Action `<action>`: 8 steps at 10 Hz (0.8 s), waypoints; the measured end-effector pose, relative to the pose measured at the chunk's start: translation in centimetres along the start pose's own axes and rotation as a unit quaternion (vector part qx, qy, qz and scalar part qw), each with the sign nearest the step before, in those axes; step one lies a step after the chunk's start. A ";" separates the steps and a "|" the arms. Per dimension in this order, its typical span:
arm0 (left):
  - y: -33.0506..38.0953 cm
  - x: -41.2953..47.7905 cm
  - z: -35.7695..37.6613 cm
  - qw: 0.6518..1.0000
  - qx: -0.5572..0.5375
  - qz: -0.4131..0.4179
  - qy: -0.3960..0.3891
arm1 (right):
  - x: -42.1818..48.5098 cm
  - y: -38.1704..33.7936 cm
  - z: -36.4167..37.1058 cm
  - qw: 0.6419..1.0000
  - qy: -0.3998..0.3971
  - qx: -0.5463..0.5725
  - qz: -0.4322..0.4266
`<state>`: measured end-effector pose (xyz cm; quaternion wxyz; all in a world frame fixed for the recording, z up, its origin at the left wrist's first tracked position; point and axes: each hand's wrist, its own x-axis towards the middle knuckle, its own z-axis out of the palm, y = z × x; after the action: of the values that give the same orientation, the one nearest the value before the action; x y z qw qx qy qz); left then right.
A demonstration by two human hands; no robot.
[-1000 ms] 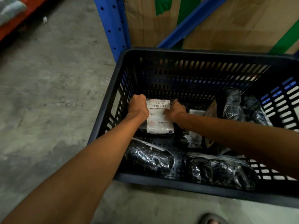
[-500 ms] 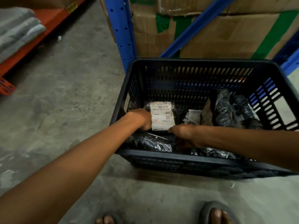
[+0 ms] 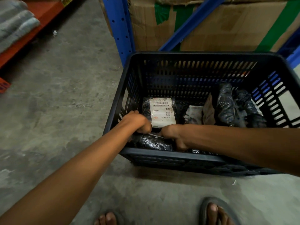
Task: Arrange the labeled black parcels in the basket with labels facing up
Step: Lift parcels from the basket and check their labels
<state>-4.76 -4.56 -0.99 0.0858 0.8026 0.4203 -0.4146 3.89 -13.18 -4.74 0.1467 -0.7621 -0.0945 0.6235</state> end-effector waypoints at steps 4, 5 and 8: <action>-0.7 -1.7 -1.2 0.941 -0.329 0.083 0.017 | -5.6 1.0 -6.0 0.984 0.029 0.159 -0.081; -1.5 -2.5 -2.2 0.868 -0.481 0.101 0.069 | -7.5 0.1 -8.1 0.948 0.120 0.236 -0.179; -3.1 -3.8 -4.6 0.620 -0.740 0.102 0.239 | -11.6 -3.8 -9.4 0.899 0.100 0.275 -0.325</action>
<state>-5.48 -2.69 5.46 0.5887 0.5766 0.5061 0.2546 10.85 -14.44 8.91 0.5533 -0.6769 -0.1463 0.4629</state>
